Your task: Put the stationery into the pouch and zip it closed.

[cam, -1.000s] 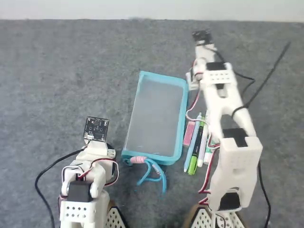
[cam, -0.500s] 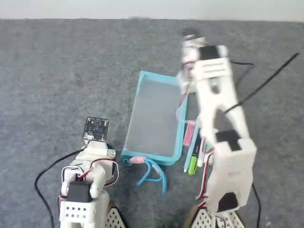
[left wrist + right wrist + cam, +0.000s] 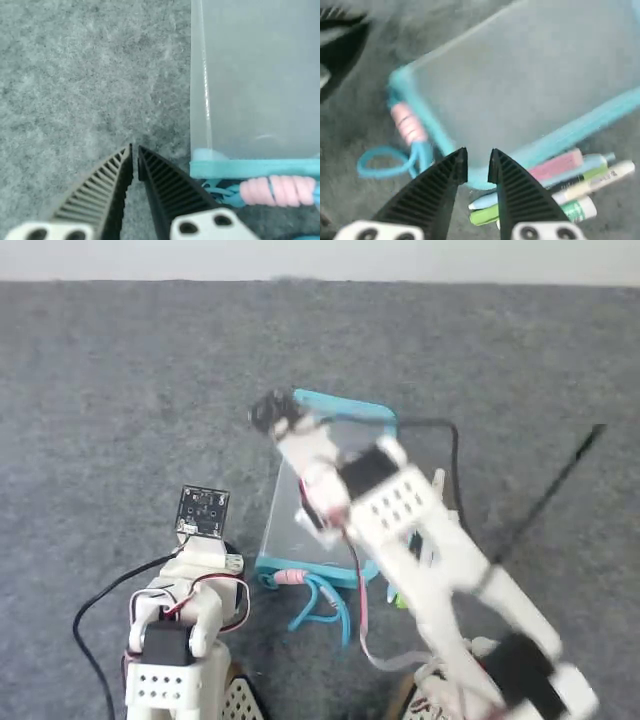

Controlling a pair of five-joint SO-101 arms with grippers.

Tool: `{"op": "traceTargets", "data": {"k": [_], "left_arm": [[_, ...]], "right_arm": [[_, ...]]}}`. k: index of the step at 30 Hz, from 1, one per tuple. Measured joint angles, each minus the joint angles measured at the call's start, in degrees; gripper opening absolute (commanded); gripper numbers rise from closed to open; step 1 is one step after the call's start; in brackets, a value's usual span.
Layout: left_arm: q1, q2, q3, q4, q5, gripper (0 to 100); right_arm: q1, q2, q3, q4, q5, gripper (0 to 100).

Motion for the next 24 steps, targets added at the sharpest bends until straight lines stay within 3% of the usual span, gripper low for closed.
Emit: {"op": "traceTargets", "data": {"k": [4, 12, 15, 24], "left_arm": [[0.0, 0.0, 0.0, 0.0, 0.0, 2], [0.0, 0.0, 0.0, 0.0, 0.0, 2], [0.0, 0.0, 0.0, 0.0, 0.0, 2], [-5.63, 0.0, 0.0, 0.0, 0.0, 2]], "right_arm": [[-6.51, -9.14, 9.85, -2.37, 7.65, 9.5], [-14.59, -10.99, 12.75, -4.92, 7.82, 12.4], [-15.21, -7.82, 13.19, -7.38, 7.82, 18.2], [-15.82, -3.96, 15.82, -11.78, 7.74, 18.4]]}}
